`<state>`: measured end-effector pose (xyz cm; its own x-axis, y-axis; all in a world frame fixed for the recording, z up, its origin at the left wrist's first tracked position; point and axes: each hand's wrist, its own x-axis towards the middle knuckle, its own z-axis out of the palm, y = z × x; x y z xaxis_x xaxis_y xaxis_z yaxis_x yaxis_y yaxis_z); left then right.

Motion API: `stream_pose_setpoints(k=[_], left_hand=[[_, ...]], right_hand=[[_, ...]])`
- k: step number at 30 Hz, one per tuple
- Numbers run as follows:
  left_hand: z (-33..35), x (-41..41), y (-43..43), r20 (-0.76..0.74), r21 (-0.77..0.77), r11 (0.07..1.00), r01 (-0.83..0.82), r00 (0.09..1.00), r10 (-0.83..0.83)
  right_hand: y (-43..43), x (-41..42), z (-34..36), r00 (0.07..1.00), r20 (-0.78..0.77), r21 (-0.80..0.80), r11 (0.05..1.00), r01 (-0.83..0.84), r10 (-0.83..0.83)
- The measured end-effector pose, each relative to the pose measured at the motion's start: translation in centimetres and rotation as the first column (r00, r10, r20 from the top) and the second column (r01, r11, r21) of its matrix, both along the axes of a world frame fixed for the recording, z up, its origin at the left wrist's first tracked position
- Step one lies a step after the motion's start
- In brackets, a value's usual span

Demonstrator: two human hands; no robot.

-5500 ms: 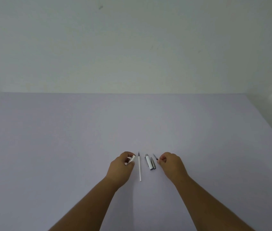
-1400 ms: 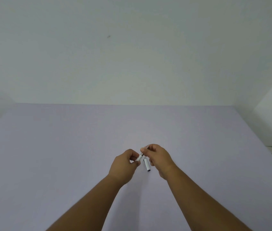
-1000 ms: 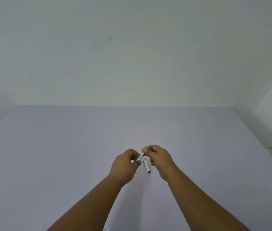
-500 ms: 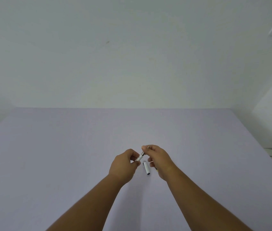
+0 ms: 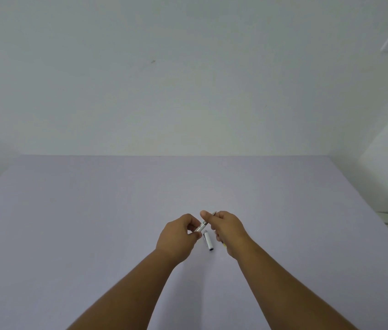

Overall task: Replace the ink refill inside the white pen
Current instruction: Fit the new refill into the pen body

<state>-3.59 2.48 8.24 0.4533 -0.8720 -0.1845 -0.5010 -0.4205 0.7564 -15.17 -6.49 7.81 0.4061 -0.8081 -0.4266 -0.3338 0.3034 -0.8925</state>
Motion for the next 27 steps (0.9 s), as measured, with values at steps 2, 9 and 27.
stream_pose_setpoints(k=[2, 9, 27], left_hand=[[0.05, 0.1, -0.03, -0.001, 0.002, 1.0, -0.018, 1.0, 0.018], [0.45, -0.05, -0.08, 0.022, -0.002, 1.0, -0.008, 1.0, 0.008], [0.89, -0.35, 0.11, -0.021, -0.008, 1.0, -0.016, 1.0, 0.016]], right_hand=[[0.03, -0.08, -0.01, 0.997, 0.083, 0.037, 0.999, -0.009, 0.006], [0.22, -0.19, 0.05, 0.997, 0.077, 0.051, 0.998, 0.021, -0.025], [0.34, -0.17, 0.29, 0.999, 0.043, 0.011, 1.0, 0.008, -0.008]])
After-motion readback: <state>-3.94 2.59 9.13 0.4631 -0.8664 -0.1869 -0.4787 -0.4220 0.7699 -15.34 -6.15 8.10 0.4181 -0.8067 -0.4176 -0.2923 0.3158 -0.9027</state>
